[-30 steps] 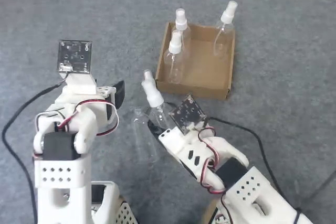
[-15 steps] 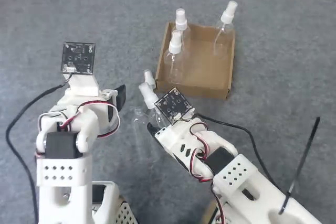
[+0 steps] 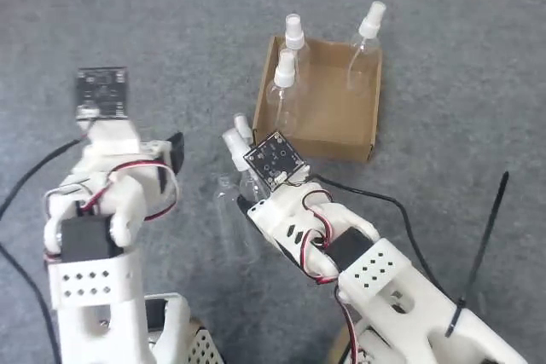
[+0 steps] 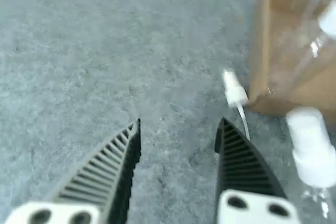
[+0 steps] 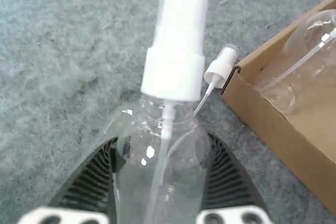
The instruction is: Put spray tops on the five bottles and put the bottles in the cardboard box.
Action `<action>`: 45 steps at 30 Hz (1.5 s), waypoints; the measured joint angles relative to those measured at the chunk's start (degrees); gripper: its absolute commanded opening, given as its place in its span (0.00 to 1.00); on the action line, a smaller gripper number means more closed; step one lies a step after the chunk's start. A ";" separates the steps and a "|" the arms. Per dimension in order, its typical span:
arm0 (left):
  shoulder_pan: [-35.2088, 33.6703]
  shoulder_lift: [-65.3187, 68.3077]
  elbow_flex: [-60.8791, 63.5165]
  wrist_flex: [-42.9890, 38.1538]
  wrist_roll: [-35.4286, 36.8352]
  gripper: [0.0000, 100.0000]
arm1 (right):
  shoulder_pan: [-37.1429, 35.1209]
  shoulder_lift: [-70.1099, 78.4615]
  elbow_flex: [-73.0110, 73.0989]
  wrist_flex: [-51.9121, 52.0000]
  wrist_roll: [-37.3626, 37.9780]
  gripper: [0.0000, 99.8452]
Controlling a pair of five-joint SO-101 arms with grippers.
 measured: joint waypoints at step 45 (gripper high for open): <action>15.12 -0.97 6.59 -8.53 -2.11 0.22 | -3.96 -8.88 5.71 0.00 0.62 0.01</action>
